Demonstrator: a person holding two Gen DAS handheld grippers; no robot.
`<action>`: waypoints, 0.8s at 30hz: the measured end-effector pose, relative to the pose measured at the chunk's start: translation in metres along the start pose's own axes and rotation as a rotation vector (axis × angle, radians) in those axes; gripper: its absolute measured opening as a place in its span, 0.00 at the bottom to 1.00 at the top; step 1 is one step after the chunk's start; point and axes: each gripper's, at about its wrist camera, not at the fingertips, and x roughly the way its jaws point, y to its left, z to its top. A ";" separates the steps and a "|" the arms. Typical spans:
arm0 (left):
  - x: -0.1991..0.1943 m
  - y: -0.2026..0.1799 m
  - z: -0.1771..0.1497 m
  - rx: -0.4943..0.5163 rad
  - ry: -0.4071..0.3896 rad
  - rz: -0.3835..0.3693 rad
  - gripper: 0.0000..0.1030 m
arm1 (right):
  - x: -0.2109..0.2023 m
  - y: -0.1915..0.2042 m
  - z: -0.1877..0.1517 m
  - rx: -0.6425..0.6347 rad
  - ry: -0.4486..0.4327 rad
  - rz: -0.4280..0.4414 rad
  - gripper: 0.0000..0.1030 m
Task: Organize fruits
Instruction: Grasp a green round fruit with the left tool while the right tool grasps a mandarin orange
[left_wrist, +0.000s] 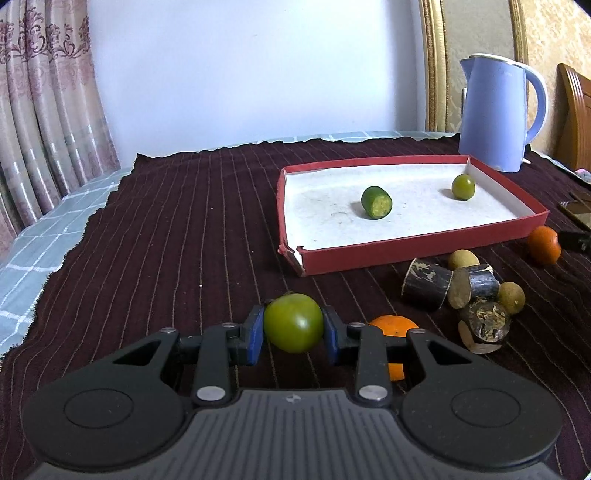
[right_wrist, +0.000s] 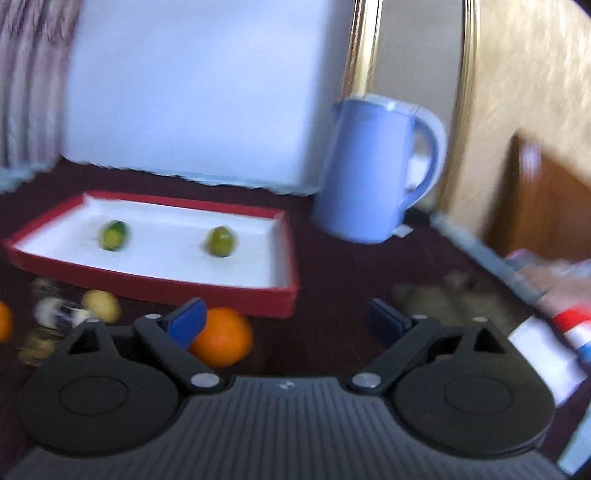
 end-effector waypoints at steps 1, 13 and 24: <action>0.000 -0.001 0.000 0.002 0.000 -0.001 0.32 | 0.003 -0.004 -0.002 0.010 0.017 0.025 0.80; -0.001 -0.001 0.000 0.011 -0.011 0.013 0.31 | 0.045 0.008 -0.001 -0.003 0.123 0.128 0.65; -0.004 -0.004 0.003 0.013 -0.022 0.004 0.32 | 0.050 0.018 0.002 0.009 0.136 0.178 0.38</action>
